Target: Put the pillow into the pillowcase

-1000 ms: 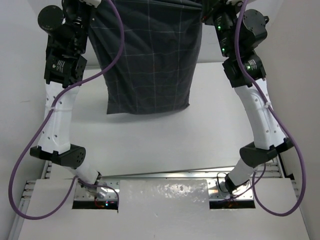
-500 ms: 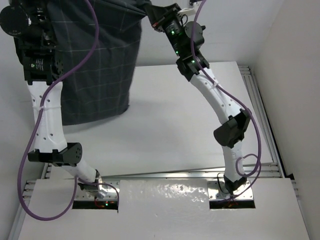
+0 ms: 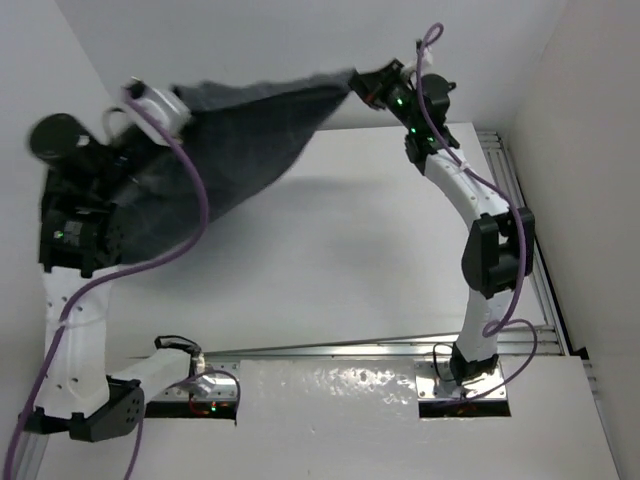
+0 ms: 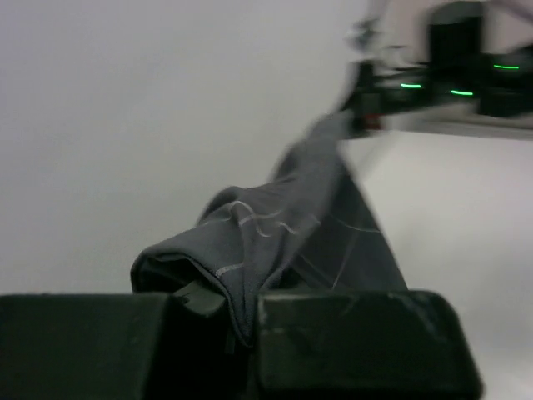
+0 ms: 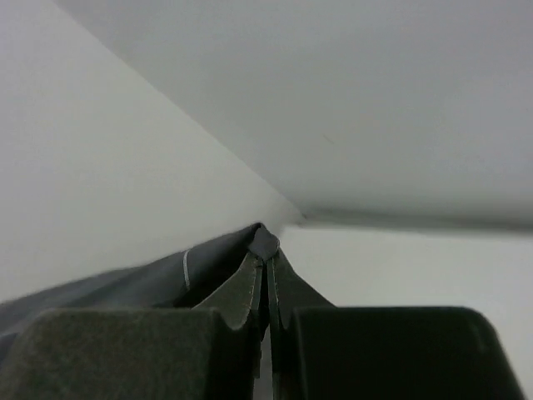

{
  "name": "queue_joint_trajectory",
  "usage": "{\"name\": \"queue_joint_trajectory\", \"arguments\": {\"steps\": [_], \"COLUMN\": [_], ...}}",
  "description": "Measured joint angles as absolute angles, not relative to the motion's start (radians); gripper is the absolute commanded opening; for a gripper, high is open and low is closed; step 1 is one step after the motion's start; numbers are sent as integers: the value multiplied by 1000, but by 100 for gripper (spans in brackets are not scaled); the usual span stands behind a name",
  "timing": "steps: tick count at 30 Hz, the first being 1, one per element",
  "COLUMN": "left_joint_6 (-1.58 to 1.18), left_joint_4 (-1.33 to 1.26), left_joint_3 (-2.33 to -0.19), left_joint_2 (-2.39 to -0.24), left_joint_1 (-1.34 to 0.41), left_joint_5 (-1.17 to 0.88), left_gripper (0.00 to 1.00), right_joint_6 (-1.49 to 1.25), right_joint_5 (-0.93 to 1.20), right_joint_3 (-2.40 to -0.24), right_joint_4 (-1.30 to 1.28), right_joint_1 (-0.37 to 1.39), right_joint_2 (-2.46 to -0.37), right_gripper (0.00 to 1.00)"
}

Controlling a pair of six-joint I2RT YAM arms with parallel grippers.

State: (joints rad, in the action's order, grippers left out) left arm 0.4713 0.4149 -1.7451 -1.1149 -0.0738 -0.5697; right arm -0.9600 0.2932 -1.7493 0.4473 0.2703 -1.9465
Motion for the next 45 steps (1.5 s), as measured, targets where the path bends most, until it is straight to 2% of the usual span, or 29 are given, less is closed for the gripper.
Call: {"name": "queue_joint_trajectory", "arguments": {"steps": [6,8,9,11,12,13,14,17,18,20,21,22,25,29,30,32,34,40,45], "left_joint_6": [361,324,298,247,222,200,190,184,185,187,187,188,183,171,176,192,212,261,283], "left_joint_4": [592,620,618,600,584,578,576,579,589,616,623,631,667,744,756,778,811,899,875], "left_joint_3": [-1432,-1377,-1347,-1287,-1256,-1232,-1216,-1215,-1229,-1284,-1317,-1351,-1440,-1580,-1589,-1553,-1473,-1276,-1135], "left_joint_2": [-1118,-1154,-1162,-1156,-1147,-1139,-1137,-1153,-1165,-1198,-1213,-1223,-1240,-1336,-1367,-1427,-1460,-1461,-1438], "left_joint_1": [-381,-490,-537,-621,-655,-682,-716,-775,-786,-798,-794,-778,-652,-265,-175,-8,102,149,150], "left_joint_5": [-693,-696,-707,-730,-740,-748,-747,-734,-722,-665,-630,-589,-512,-466,-455,-417,-371,-336,-323], "left_gripper": [0,17,35,56,84,96,100,100,100,100,100,100,100,81,80,77,80,90,92], "right_joint_6": [-909,-886,-866,-830,-809,-788,-771,-721,-708,-692,-680,-672,-607,-547,-528,-506,-499,-517,-566], "right_joint_5": [365,372,361,341,336,332,326,301,287,248,217,185,123,116,104,76,71,134,195], "right_joint_3": [-1338,-1299,-1299,-1306,-1320,-1342,-1370,-1481,-1521,-1577,-1600,-1626,-1711,-1717,-1702,-1589,-1427,-936,-688], "right_joint_4": [365,292,263,232,209,176,149,91,65,21,-9,-50,-150,-274,-309,-327,-357,-392,-371], "right_joint_1": [88,45,27,-12,-32,-48,-60,-86,-96,-111,-118,-126,-141,-144,-136,-108,-80,-51,-57], "right_joint_2": [-1884,-1880,-1880,-1880,-1882,-1888,-1899,-1951,-1972,-2007,-2021,-2035,-2078,-2068,-2056,-1991,-1890,-1517,-1301], "right_gripper": [0,0,0,0,0,3,12,25,45,64,83,97,99,99,99,99,99,99,99]}}
